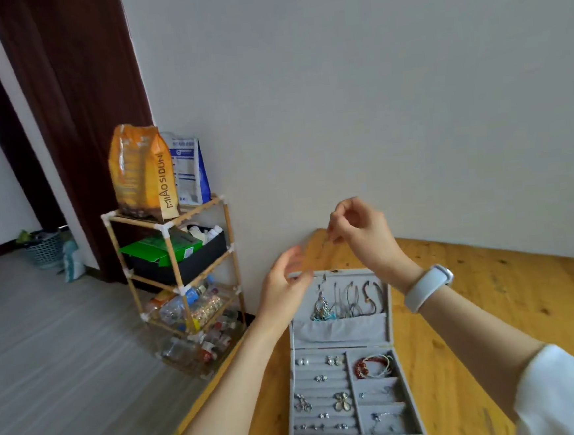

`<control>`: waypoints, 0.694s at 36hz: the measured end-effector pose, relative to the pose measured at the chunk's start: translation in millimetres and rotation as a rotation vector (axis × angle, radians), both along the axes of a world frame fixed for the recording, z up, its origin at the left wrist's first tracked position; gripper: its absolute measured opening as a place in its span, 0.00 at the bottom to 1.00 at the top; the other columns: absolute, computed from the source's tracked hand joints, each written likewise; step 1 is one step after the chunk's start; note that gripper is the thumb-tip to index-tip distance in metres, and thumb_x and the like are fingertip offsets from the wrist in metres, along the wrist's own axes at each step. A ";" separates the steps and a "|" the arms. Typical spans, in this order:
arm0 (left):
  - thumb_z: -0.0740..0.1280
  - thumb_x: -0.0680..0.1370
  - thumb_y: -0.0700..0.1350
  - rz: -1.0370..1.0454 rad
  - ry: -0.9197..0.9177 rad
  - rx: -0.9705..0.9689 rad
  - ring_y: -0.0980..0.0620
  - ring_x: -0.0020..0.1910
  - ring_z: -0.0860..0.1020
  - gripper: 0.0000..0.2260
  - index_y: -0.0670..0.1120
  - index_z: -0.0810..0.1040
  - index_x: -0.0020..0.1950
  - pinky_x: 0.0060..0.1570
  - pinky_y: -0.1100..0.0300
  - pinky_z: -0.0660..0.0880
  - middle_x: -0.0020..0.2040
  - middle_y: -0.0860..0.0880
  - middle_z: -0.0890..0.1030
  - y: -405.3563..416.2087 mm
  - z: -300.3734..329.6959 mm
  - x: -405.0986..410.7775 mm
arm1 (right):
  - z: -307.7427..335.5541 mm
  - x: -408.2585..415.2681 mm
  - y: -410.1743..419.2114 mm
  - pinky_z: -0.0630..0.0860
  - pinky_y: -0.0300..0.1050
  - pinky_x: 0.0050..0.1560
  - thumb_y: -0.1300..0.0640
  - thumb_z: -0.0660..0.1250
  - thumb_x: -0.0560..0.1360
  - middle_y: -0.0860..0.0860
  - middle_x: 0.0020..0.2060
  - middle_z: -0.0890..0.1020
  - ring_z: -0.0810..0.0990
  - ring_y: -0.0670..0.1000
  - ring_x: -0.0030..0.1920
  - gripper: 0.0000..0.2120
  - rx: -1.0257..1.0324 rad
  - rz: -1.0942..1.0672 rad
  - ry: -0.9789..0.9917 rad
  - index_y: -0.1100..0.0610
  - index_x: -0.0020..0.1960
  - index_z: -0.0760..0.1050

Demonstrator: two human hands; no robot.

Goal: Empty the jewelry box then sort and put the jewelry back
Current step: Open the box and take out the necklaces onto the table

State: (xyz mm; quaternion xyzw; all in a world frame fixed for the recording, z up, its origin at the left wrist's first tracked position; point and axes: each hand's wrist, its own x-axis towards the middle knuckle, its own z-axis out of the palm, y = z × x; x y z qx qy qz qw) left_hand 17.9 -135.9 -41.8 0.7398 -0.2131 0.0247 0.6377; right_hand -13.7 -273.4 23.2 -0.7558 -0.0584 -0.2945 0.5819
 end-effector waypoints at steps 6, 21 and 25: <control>0.65 0.76 0.39 -0.364 0.200 -0.140 0.57 0.54 0.78 0.13 0.50 0.74 0.59 0.50 0.68 0.73 0.52 0.51 0.82 -27.9 11.2 -80.1 | -0.4 -73.5 -27.4 0.72 0.34 0.33 0.66 0.61 0.76 0.52 0.28 0.76 0.74 0.44 0.28 0.08 0.023 0.047 0.043 0.59 0.39 0.70; 0.61 0.79 0.36 -0.499 0.573 0.036 0.51 0.32 0.77 0.04 0.40 0.75 0.46 0.45 0.54 0.77 0.32 0.47 0.74 -108.1 -108.2 -196.2 | -151.4 -261.4 -147.6 0.61 0.38 0.33 0.62 0.61 0.76 0.48 0.29 0.69 0.64 0.46 0.28 0.08 0.728 0.047 0.600 0.60 0.52 0.76; 0.63 0.78 0.37 -0.512 0.481 0.239 0.53 0.32 0.76 0.03 0.41 0.76 0.47 0.40 0.58 0.76 0.33 0.48 0.76 -116.3 -124.3 -196.7 | -172.4 -292.6 -159.0 0.62 0.37 0.30 0.57 0.67 0.74 0.46 0.26 0.67 0.63 0.46 0.27 0.11 0.333 0.031 0.875 0.60 0.54 0.78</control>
